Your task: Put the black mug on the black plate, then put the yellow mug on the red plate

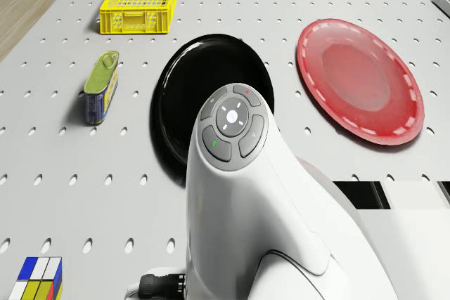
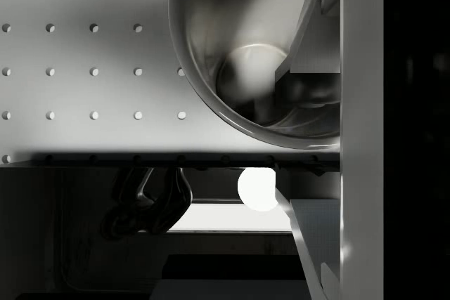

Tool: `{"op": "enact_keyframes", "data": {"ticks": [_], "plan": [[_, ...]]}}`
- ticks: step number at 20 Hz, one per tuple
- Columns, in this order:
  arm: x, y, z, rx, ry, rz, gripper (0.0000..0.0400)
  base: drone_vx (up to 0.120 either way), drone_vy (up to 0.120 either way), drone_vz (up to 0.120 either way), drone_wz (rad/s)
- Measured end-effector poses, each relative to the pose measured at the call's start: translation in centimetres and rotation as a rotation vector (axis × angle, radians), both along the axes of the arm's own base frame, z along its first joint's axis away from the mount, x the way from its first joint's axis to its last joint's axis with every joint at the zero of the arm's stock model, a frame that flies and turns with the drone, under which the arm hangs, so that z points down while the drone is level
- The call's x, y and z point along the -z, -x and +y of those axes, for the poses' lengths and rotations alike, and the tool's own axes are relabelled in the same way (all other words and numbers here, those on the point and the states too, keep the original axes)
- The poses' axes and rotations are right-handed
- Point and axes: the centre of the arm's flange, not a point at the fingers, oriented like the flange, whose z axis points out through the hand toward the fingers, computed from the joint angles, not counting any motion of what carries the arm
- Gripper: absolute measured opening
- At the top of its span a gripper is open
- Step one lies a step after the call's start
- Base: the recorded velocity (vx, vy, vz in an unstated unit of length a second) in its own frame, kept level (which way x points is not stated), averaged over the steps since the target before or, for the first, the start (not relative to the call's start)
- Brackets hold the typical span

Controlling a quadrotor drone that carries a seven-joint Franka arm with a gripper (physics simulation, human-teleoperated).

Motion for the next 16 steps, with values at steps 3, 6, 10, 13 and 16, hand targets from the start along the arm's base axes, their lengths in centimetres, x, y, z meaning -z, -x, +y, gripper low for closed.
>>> {"op": "enact_keyframes", "data": {"ticks": [3,6,10,13,16], "plan": [[0.0,0.0,0.0,0.0,0.0,0.0,0.011,0.12,0.0,0.0,0.0],[0.01,0.0,0.0,0.0,0.0,0.0,0.011,0.12,0.0,0.0,0.0],[0.01,0.0,0.0,0.0,0.0,0.0,0.011,0.12,0.0,0.0,0.0],[0.01,0.0,0.0,0.0,0.0,0.0,0.011,0.12,0.0,0.0,0.0],[0.01,0.0,0.0,0.0,0.0,0.0,0.011,0.12,0.0,0.0,0.0]]}}
